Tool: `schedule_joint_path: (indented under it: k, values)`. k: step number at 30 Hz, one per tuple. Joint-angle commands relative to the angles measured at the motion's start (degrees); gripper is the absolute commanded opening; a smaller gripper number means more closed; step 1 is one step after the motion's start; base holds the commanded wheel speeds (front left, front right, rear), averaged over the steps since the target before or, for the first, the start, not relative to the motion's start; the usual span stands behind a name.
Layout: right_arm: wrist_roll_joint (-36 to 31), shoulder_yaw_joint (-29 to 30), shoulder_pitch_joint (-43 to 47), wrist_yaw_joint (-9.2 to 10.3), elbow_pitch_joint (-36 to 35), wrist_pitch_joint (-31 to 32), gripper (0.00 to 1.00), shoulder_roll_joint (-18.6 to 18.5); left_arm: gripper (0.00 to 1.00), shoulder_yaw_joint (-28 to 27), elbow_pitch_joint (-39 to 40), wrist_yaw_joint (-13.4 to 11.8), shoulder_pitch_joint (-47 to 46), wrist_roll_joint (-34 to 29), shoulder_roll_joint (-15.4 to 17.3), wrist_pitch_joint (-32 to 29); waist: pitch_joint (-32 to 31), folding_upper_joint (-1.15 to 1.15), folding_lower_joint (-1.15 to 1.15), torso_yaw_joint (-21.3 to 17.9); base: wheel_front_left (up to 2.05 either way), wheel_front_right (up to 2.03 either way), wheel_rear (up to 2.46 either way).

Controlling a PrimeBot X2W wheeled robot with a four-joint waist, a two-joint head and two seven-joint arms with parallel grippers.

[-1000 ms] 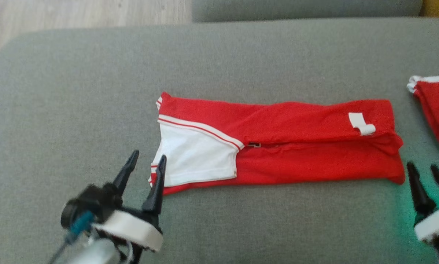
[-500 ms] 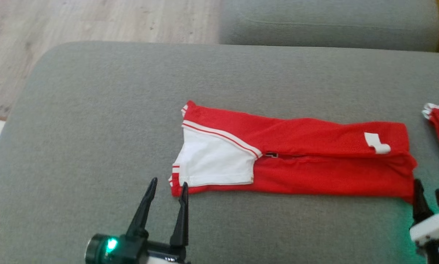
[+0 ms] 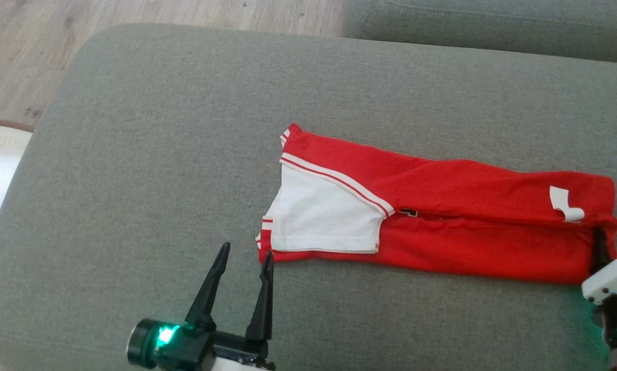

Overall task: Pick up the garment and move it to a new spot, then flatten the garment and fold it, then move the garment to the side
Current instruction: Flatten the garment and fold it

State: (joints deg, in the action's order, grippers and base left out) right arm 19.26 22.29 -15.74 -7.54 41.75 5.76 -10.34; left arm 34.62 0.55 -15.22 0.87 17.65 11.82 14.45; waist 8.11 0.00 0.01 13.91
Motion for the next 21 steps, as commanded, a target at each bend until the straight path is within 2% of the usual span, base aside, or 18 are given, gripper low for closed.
schedule_joint_path:
  k: [1,2,4,5,6,7,13,21]
  values:
    - [-0.5,-1.2,-0.2,0.05,-1.0,0.6,1.00,0.7,1.00,-2.8,1.4,0.5,-0.5,-0.7,-0.6,0.5,0.0,0.00,-0.01,-0.1,0.00,0.00,0.00]
    - [-0.4,-1.5,0.2,0.05,-1.1,1.2,1.00,1.4,1.00,-3.3,1.3,0.9,-0.3,-1.0,-0.9,0.5,-0.1,0.00,-0.01,-0.3,0.00,0.00,0.00]
    - [0.5,-1.8,1.3,0.05,-1.8,2.0,0.74,2.7,1.00,-4.2,1.0,1.5,0.4,-1.6,-1.5,0.5,-0.3,0.00,-0.01,-0.7,0.00,0.00,0.00]
    - [0.9,-2.3,1.9,0.05,-2.1,2.5,0.43,3.3,1.00,-4.6,0.9,1.9,0.7,-1.8,-1.8,0.5,-0.5,0.00,-0.01,-1.0,0.00,0.00,0.00]
    - [1.5,-2.6,2.5,0.05,-2.5,3.0,0.26,3.8,1.00,-4.9,0.8,2.3,0.9,-2.0,-2.2,0.5,-0.6,0.00,-0.01,-1.2,0.00,0.00,0.00]
    - [2.0,-2.8,3.0,0.05,-2.8,3.4,0.00,4.2,1.00,-5.2,0.7,2.7,1.1,-2.3,-2.5,0.5,-0.7,0.00,-0.01,-1.3,0.00,0.00,0.00]
    - [3.2,-3.7,4.4,0.05,-5.3,1.7,0.00,4.5,1.00,-7.1,0.1,4.7,1.7,-3.8,-3.8,0.5,-1.5,0.00,-0.01,-2.3,0.00,0.00,0.00]
    - [4.4,-0.9,5.2,0.05,-12.5,0.9,0.00,1.1,1.00,-9.6,0.0,6.3,2.7,-5.4,-4.7,0.5,-2.4,0.00,-0.01,-3.8,0.00,0.00,0.00]
